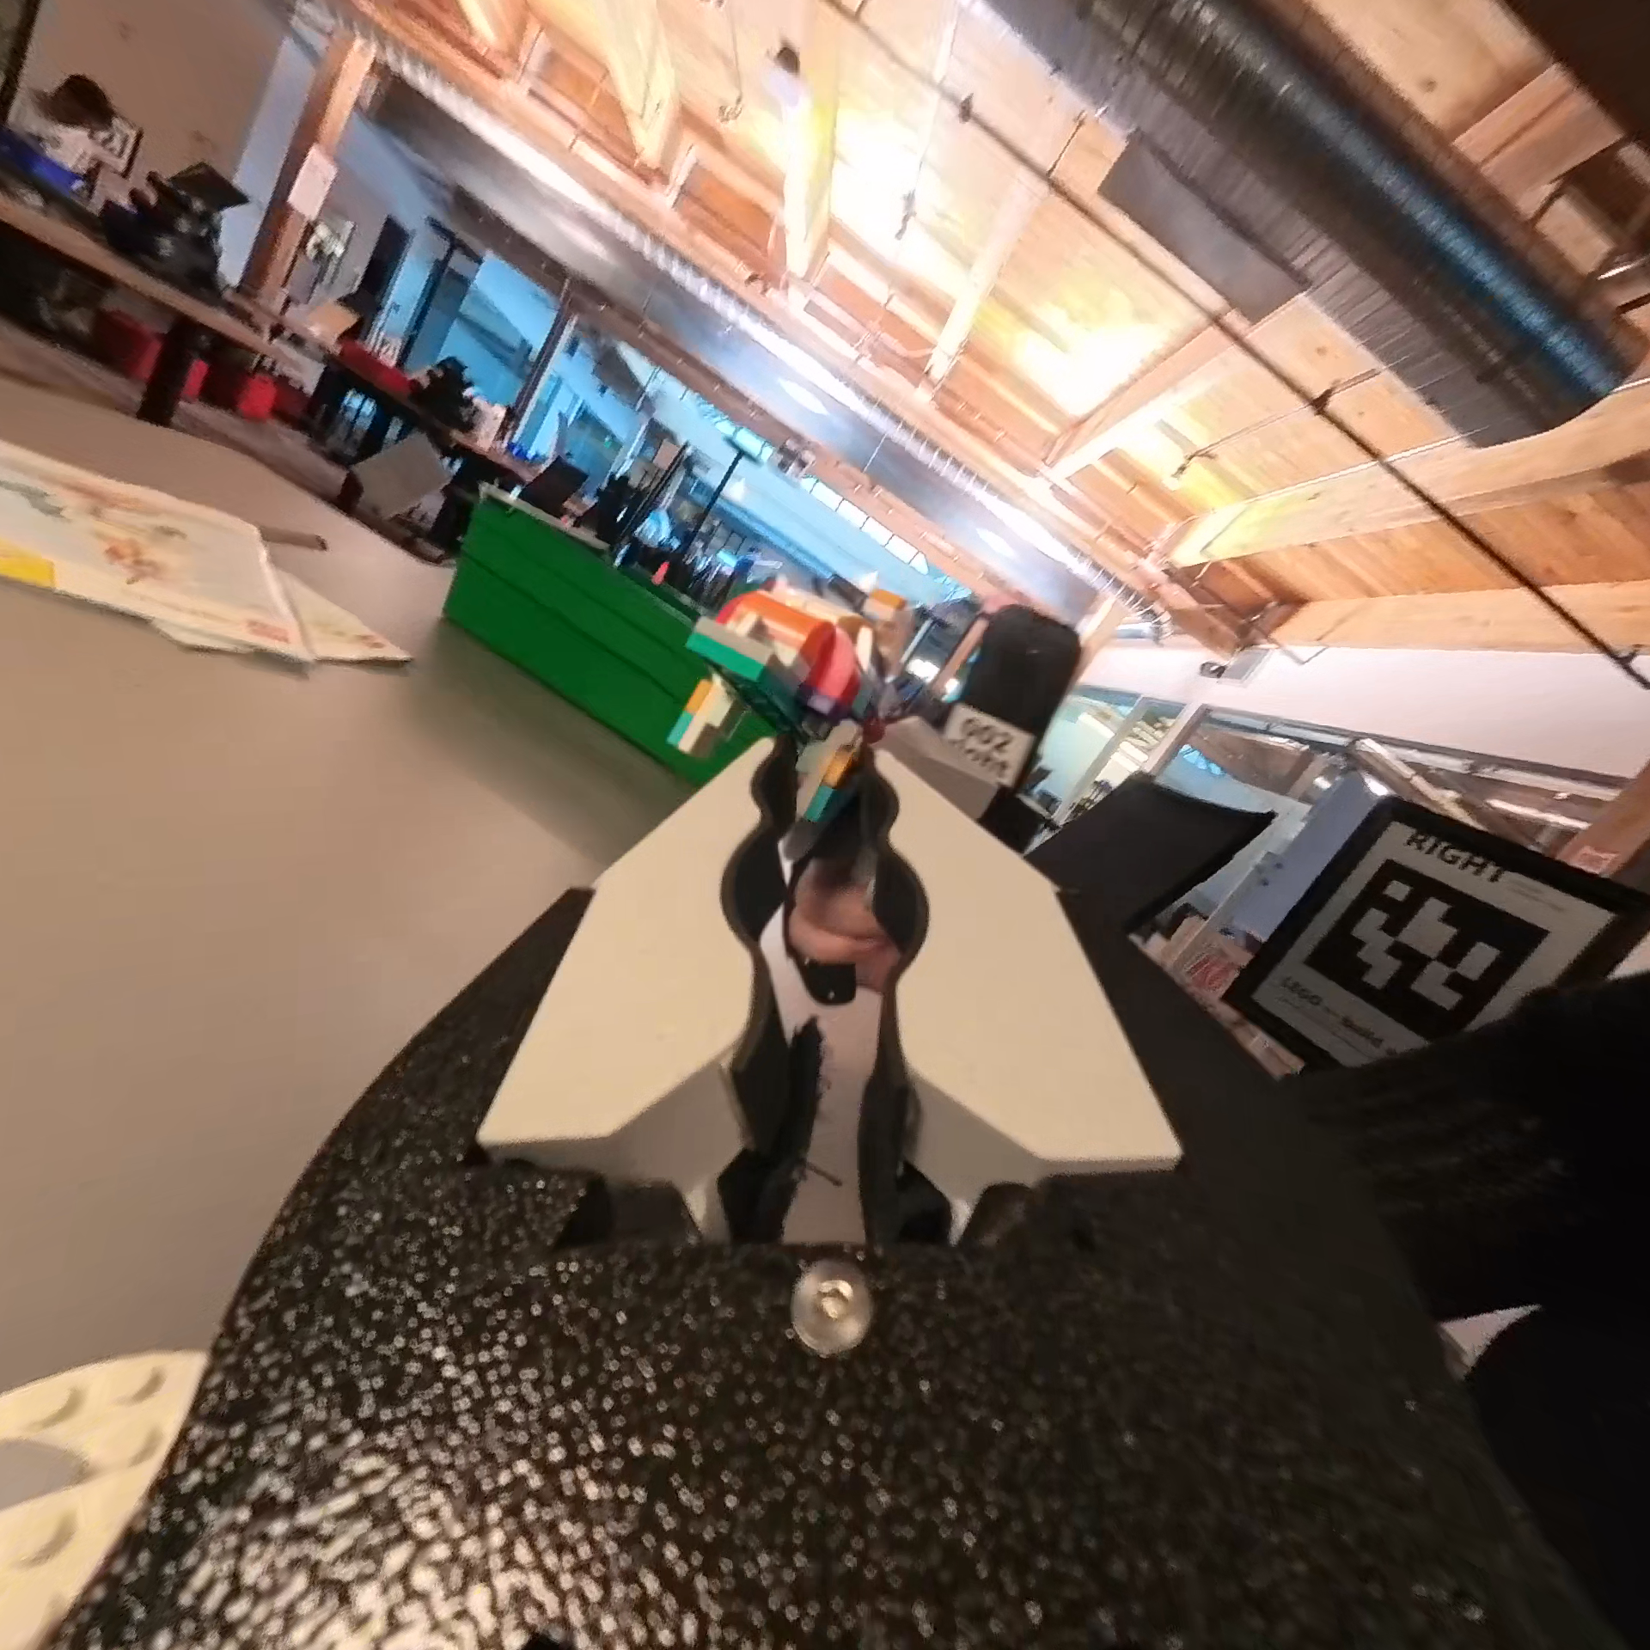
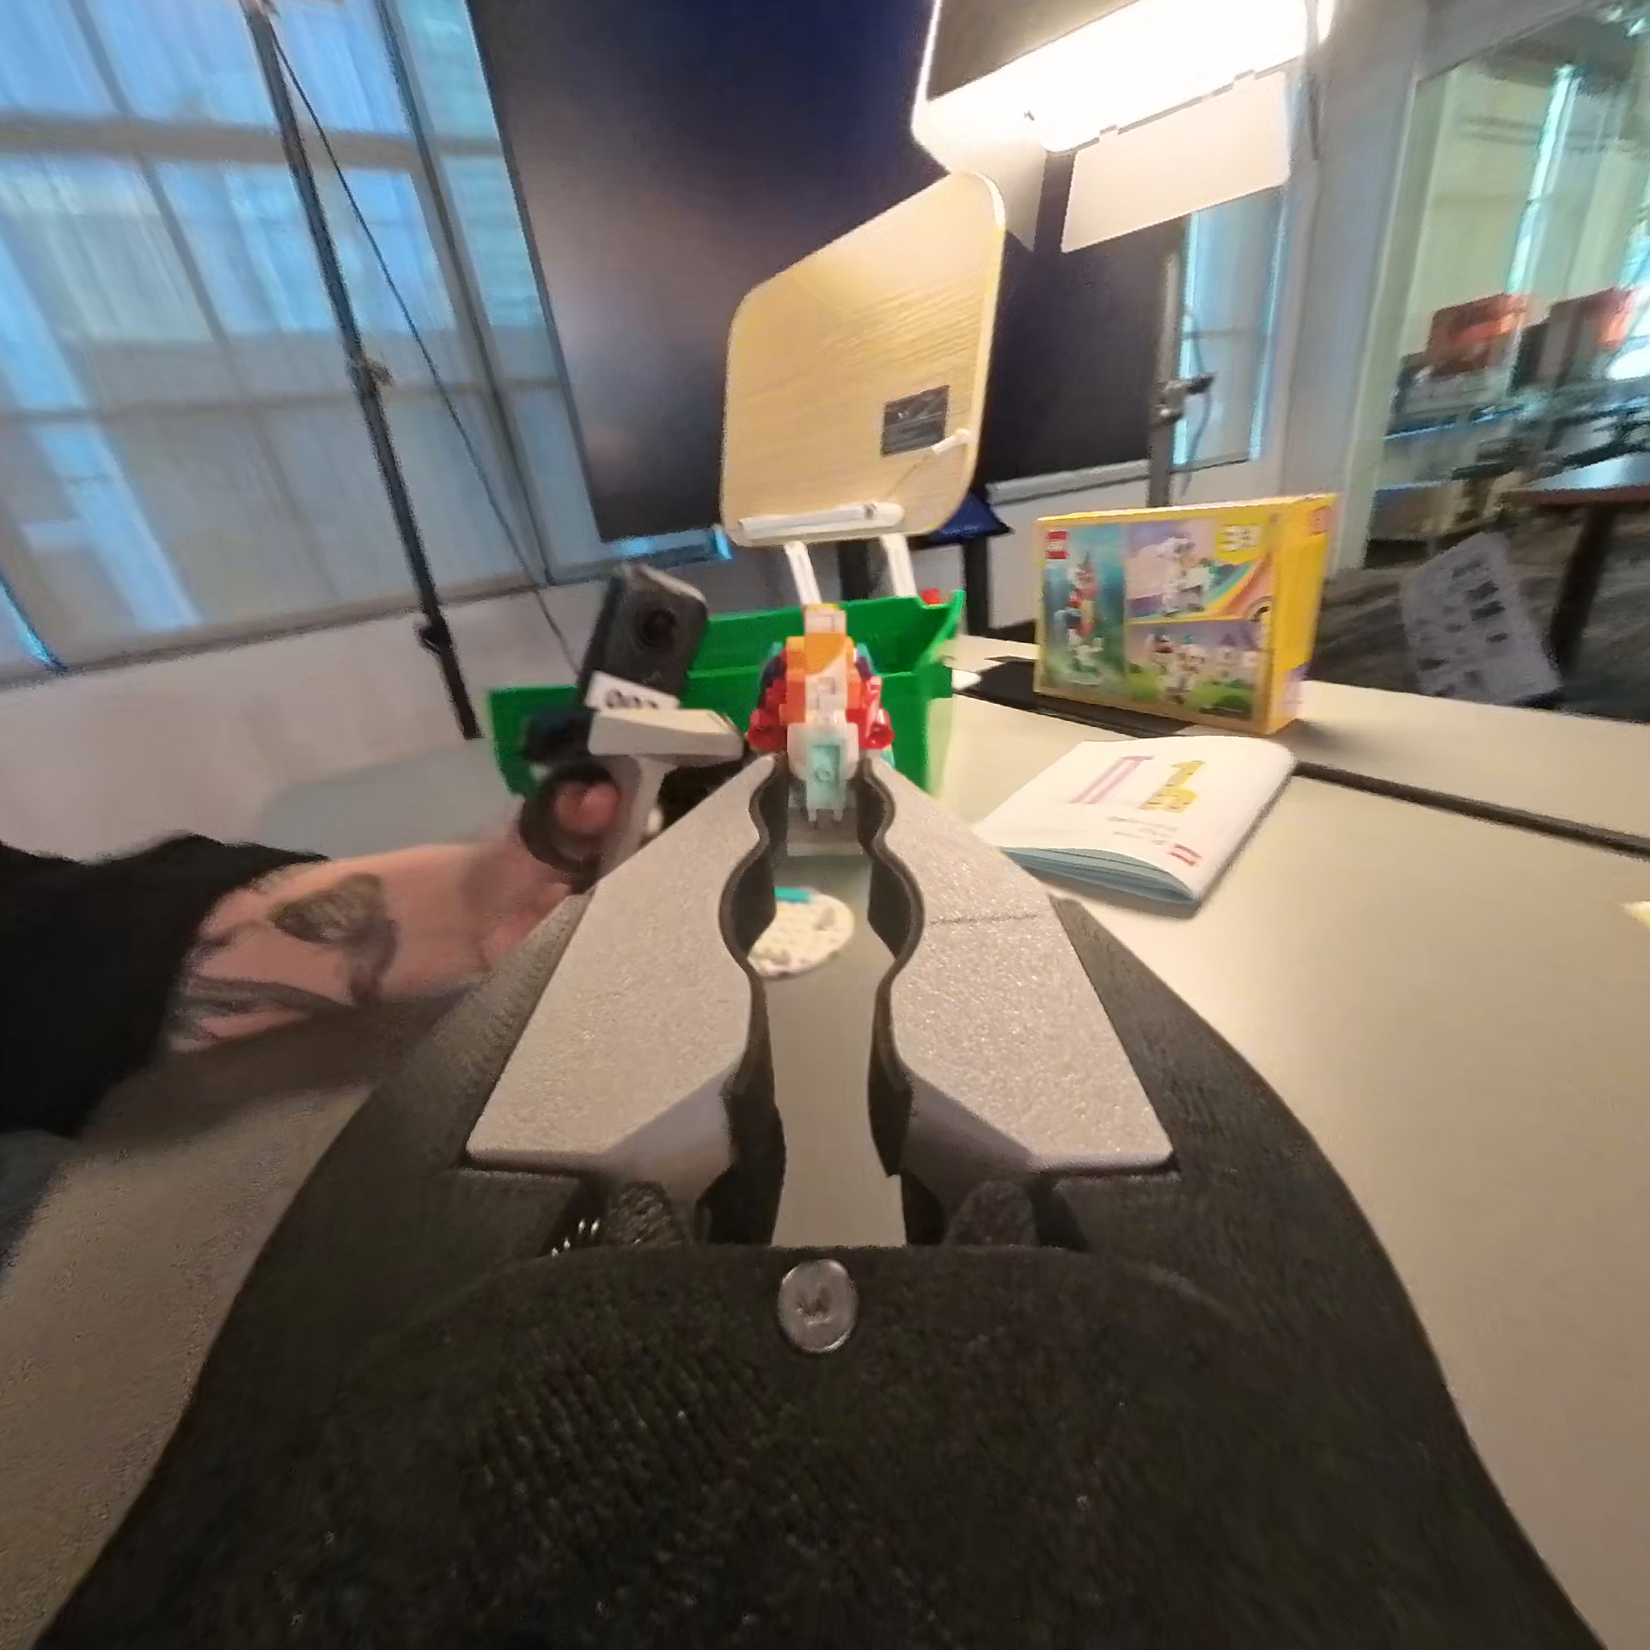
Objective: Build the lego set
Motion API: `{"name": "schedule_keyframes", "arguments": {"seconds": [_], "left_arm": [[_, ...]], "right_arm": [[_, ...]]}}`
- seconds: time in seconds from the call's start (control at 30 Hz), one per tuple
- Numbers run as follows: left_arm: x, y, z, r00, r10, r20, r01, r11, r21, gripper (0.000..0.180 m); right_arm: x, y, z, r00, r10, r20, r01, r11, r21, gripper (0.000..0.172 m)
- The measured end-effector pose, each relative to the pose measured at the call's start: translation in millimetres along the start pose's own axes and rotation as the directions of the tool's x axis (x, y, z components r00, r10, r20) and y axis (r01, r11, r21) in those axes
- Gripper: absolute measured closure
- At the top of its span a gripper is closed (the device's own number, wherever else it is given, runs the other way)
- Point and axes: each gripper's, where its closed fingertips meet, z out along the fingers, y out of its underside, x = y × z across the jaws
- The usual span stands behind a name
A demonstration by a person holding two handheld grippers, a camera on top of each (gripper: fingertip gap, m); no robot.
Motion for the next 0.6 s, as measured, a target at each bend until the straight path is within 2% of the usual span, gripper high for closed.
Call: {"name": "schedule_keyframes", "arguments": {"seconds": [0.07,0.13,0.2,0.27,0.3,0.33,0.37,0.4,0.43,0.47,0.5,0.57,0.6], "left_arm": [[-9,4,-1,0.998,-0.011,0.056,0.013,0.999,-0.035,0.17],[-16,6,-1,0.995,-0.013,0.097,0.018,0.999,-0.046,0.17],[-19,5,-2,0.992,0.009,0.124,-0.003,0.999,-0.051,0.17],[-20,6,-3,0.984,0.093,0.151,-0.082,0.993,-0.079,0.169],[-18,4,-4,0.975,0.166,0.151,-0.153,0.984,-0.092,0.17],[-18,3,-5,0.951,0.257,0.172,-0.241,0.964,-0.11,0.17],[-23,2,-7,0.901,0.369,0.229,-0.339,0.927,-0.16,0.17],[-30,3,-10,0.816,0.512,0.269,-0.456,0.855,-0.246,0.171],[-34,7,-13,0.691,0.671,0.267,-0.578,0.736,-0.353,0.171],[-39,11,-16,0.529,0.819,0.224,-0.682,0.567,-0.462,0.172],[-43,17,-18,0.344,0.928,0.146,-0.743,0.363,-0.562,0.172],[-51,33,-22,-0.005,0.996,-0.086,-0.741,-0.061,-0.669,0.171],[-52,41,-22,-0.132,0.974,-0.183,-0.714,-0.221,-0.664,0.171]], "right_arm": [[5,6,1,0.98,-0.183,-0.077,0.178,0.982,-0.066,0.159],[6,8,2,0.912,-0.388,-0.137,0.373,0.92,-0.123,0.159],[5,7,3,0.801,-0.571,-0.179,0.546,0.82,-0.174,0.159],[4,9,3,0.673,-0.715,-0.188,0.678,0.698,-0.228,0.158],[4,9,2,0.655,-0.733,-0.183,0.694,0.68,-0.236,0.158],[3,12,0,0.675,-0.721,-0.158,0.681,0.691,-0.242,0.156],[2,15,-1,0.714,-0.689,-0.121,0.652,0.718,-0.244,0.143],[2,15,-3,0.744,-0.659,-0.109,0.624,0.744,-0.24,0.136],[4,13,-5,0.748,-0.654,-0.113,0.618,0.749,-0.24,0.129],[5,14,-6,0.728,-0.676,-0.113,0.636,0.728,-0.255,0.122],[8,17,-7,0.687,-0.718,-0.108,0.669,0.684,-0.29,0.115],[9,31,-5,0.595,-0.802,-0.054,0.734,0.569,-0.371,0.102],[9,41,-2,0.559,-0.829,-0.011,0.755,0.515,-0.405,0.101]]}}
